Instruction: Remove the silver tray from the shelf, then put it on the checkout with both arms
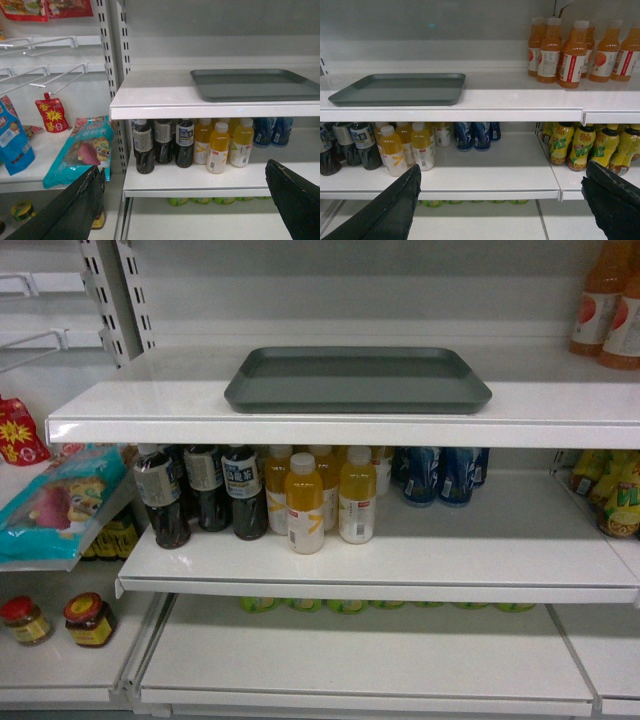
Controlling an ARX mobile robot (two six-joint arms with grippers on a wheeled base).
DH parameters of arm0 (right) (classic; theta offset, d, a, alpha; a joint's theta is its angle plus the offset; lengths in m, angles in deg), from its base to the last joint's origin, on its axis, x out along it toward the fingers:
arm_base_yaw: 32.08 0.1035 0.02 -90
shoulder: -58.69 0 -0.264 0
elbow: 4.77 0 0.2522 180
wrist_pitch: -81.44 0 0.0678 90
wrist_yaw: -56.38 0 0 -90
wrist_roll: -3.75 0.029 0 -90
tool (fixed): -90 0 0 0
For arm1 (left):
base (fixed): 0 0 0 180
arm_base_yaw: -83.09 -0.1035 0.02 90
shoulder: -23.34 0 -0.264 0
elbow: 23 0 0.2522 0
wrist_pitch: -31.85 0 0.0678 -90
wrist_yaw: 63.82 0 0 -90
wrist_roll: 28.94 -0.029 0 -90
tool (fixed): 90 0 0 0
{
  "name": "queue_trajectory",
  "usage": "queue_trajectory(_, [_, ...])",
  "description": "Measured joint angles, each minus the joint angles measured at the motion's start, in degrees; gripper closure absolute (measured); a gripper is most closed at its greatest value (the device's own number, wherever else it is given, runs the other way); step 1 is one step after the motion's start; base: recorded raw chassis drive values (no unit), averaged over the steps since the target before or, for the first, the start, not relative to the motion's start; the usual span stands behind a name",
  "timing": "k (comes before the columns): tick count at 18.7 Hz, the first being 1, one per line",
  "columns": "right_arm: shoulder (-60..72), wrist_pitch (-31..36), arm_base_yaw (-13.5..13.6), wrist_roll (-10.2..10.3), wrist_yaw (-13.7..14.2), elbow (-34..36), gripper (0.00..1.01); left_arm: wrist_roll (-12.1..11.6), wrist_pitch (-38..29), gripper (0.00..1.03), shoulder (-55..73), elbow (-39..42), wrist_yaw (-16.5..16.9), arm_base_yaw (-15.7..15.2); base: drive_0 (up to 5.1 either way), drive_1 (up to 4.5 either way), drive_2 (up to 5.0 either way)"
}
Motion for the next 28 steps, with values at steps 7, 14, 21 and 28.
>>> queue_trajectory(7, [0.0, 0.1, 0.0, 0.0, 0.0, 0.0, 0.03, 0.0, -0.1, 0.05, 0.0, 0.0, 0.0, 0.0, 0.0, 1.53, -1.5])
queue_trajectory(14, [0.0, 0.0, 0.0, 0.0, 0.0, 0.0, 0.03, 0.0, 0.1, 0.05, 0.0, 0.0, 0.0, 0.0, 0.0, 4.29, -4.3])
queue_trajectory(21, [0.0, -0.3, 0.0, 0.0, 0.0, 0.0, 0.03, 0.0, 0.1, 0.05, 0.0, 0.0, 0.0, 0.0, 0.1, 4.37, -4.2])
queue_trajectory(28, [0.0, -0.1, 0.0, 0.0, 0.0, 0.0, 0.03, 0.0, 0.1, 0.05, 0.0, 0.0, 0.0, 0.0, 0.0, 0.97, -0.9])
